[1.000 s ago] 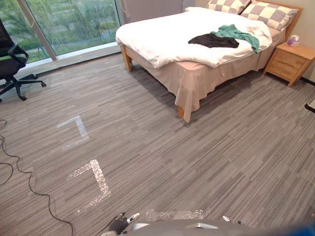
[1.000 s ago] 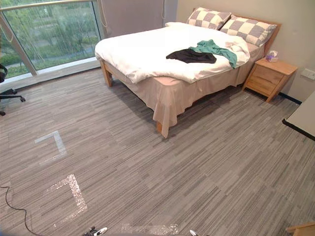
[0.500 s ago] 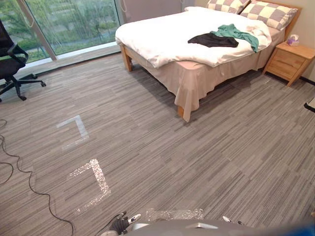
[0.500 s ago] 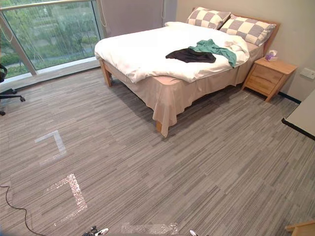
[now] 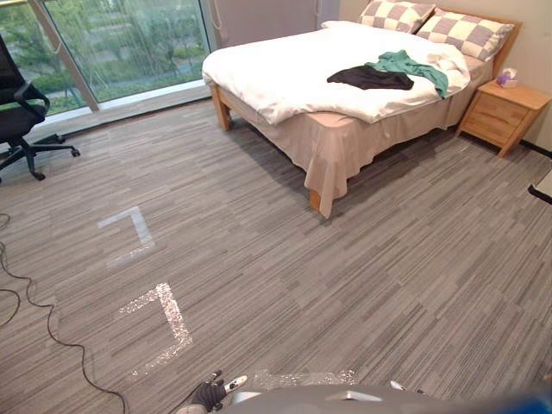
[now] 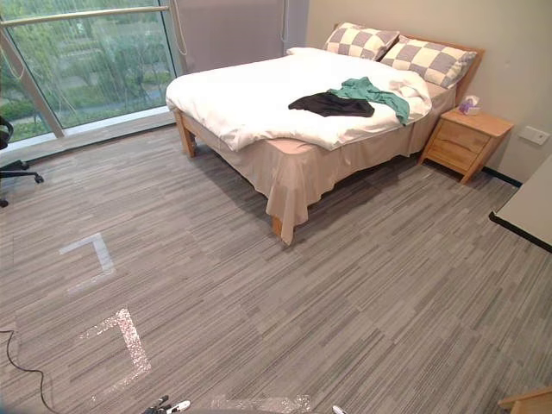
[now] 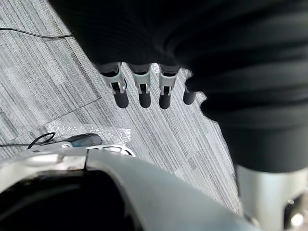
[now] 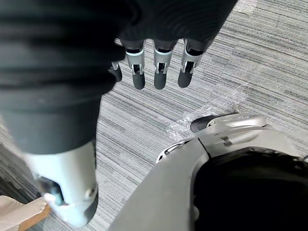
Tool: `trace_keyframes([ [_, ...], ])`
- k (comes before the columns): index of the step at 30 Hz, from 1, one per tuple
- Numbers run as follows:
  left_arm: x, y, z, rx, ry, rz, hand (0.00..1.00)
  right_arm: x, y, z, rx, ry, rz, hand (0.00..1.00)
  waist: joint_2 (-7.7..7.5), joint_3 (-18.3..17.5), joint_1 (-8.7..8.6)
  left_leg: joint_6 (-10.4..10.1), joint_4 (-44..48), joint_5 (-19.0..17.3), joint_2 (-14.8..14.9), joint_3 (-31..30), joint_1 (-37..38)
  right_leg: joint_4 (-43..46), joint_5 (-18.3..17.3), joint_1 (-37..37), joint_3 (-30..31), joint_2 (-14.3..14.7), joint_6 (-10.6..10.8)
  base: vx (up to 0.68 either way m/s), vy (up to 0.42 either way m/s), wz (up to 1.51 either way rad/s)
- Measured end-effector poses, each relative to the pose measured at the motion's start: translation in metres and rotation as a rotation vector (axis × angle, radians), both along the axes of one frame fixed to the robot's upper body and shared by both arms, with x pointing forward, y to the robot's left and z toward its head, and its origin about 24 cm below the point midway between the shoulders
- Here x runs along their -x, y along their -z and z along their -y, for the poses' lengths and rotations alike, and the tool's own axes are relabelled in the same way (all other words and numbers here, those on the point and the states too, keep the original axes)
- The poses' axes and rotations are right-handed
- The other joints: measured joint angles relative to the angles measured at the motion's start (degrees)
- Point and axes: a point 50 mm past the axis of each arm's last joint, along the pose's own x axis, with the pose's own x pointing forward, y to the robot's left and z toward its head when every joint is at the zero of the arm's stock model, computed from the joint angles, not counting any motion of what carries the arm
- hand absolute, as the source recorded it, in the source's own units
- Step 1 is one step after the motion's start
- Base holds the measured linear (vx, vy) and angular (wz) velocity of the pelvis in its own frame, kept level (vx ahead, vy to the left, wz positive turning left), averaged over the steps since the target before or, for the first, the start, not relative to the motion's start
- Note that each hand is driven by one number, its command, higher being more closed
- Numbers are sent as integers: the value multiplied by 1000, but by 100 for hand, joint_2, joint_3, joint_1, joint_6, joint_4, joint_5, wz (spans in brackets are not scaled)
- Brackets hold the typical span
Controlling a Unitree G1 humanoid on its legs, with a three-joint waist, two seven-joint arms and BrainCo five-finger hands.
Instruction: Tidy the bed and pick cloth on bed and put in laundry
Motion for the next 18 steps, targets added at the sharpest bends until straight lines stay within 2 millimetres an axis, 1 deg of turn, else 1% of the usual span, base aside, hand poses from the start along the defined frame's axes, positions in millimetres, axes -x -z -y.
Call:
trace_keyframes([
  [1,0,0,-1,-6,20,-6,0,0,0,-2,-4,10,1,0,-48,5,-2,46,83,-53,-31,0,-70,373,-134,-196,10,-106,139,-42,32,-13],
  [2,-4,-1,-3,-13,40,-4,0,-2,0,-2,-2,21,4,0,-111,15,-13,81,342,-251,-48,8,-271,1309,-212,-737,64,-272,278,-46,14,-14],
  [3,-7,-1,-5,-19,44,0,0,-5,0,-1,-1,28,11,0,-157,36,-9,92,546,-336,-40,29,-386,1801,-174,-1010,98,-368,339,-49,8,-17],
  [4,-7,-2,-9,-30,44,-5,0,-14,-1,-4,-8,43,41,0,-194,145,-30,130,943,-469,45,67,-548,2558,-35,-1451,151,-494,493,-22,2,-19],
  [5,-11,-3,-12,-39,47,1,0,-16,-1,-7,-18,53,52,0,-221,237,-44,138,1185,-604,142,144,-556,2958,-35,-1596,101,-562,412,-3,3,-21],
  [6,-12,-3,-14,-45,50,2,0,-16,0,-9,-26,58,52,0,-277,235,-35,129,1239,-656,168,169,-549,3024,-115,-1639,91,-603,376,53,-26,-24],
  [7,-13,-4,-18,-56,52,1,0,-17,0,-14,-40,66,54,0,-374,258,-35,72,1353,-745,235,170,-556,2830,-159,-1617,69,-650,298,84,-76,-24],
  [8,-14,-4,-18,-56,51,-3,0,-15,1,-15,-43,75,53,0,-386,276,-33,-11,1447,-811,358,171,-563,2379,-163,-1537,-34,-653,293,107,-109,-24],
  [9,-15,-4,-18,-55,50,-4,0,-12,1,-14,-46,87,48,0,-368,286,-38,-75,1488,-857,431,174,-558,2135,-161,-1508,-78,-628,292,108,-120,-20],
  [10,-15,-4,-17,-52,52,-6,0,-11,1,-13,-52,111,53,0,-325,311,-70,-175,1581,-928,578,176,-563,1745,-148,-1470,-162,-585,299,179,-189,-18],
  [11,-17,-3,-15,-48,55,-6,0,-11,1,-12,-59,137,61,0,-252,382,-92,-318,1689,-1016,814,196,-544,1175,0,-1479,-300,-554,309,189,-208,-12],
  [12,-18,-3,-15,-50,62,-5,0,-9,1,-12,-60,141,58,0,-226,406,-107,-391,1753,-1060,909,200,-540,979,110,-1498,-335,-563,299,214,-272,-19],
  [13,-19,-3,-14,-52,68,-2,0,-5,1,-12,-63,150,51,0,-207,425,-103,-547,1871,-1156,1068,273,-509,677,348,-1580,-328,-599,310,200,-264,-25],
  [14,-19,-3,-15,-54,69,0,0,-3,1,-13,-64,153,53,0,-219,437,-90,-693,1986,-1250,1170,371,-423,510,525,-1615,-321,-656,319,229,-276,-41],
  [15,-19,-3,-13,-53,69,0,0,-3,0,-12,-63,154,58,0,-194,454,-90,-822,2104,-1361,1305,487,-310,676,903,-1602,-433,-644,176,282,-283,-42],
  [16,-19,-2,-8,-51,89,-7,0,-3,-1,-9,-55,148,68,0,-124,491,-128,-903,2196,-1425,1525,589,-157,1161,579,-1688,-511,-512,-106,241,-211,-35],
  [17,-20,-2,-7,-55,94,-9,0,-5,-2,-8,-48,142,77,0,-7,491,-174,-920,2192,-1438,1602,650,-117,1455,354,-1806,-507,-482,-169,292,-313,-32],
  [18,-20,-1,-6,-57,100,-13,0,-14,-5,-4,-35,131,114,0,34,468,-278,-982,2171,-1529,1771,761,-117,2241,-233,-2233,-513,-472,-284,217,-265,-23],
])
